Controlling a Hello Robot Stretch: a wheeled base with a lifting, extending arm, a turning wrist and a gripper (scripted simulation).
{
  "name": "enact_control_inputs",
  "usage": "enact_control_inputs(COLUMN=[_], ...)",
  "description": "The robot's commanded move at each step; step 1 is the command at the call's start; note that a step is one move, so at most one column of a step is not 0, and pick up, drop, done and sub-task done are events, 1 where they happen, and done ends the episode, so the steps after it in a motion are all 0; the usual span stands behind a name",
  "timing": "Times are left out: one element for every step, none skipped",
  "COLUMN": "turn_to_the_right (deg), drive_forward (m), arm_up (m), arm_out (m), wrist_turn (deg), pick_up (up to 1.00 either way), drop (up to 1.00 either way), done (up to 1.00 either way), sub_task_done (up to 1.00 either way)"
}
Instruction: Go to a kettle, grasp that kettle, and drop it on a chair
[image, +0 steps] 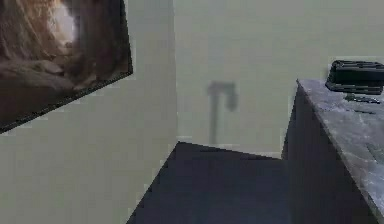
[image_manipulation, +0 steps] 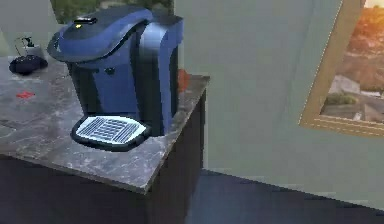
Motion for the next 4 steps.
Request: enact_control_inputs(turn_to_the_right=[15.0,0.0,-27.0,45.0], drive_forward=[0.0,0.75,0.0,0.0], arm_up=[0.0,0.0,0.0,0.0], arm_out=[0.0,0.0,0.0,0.0], wrist_turn=[0.0,0.0,0.0,0.0], pick_up=[0.0,0.0,0.0,0.0], drop=[0.0,0.0,0.0,0.0], done=[0.0,0.0,0.0,0.0], sub_task_done=[0.0,0.0,0.0,0.0])
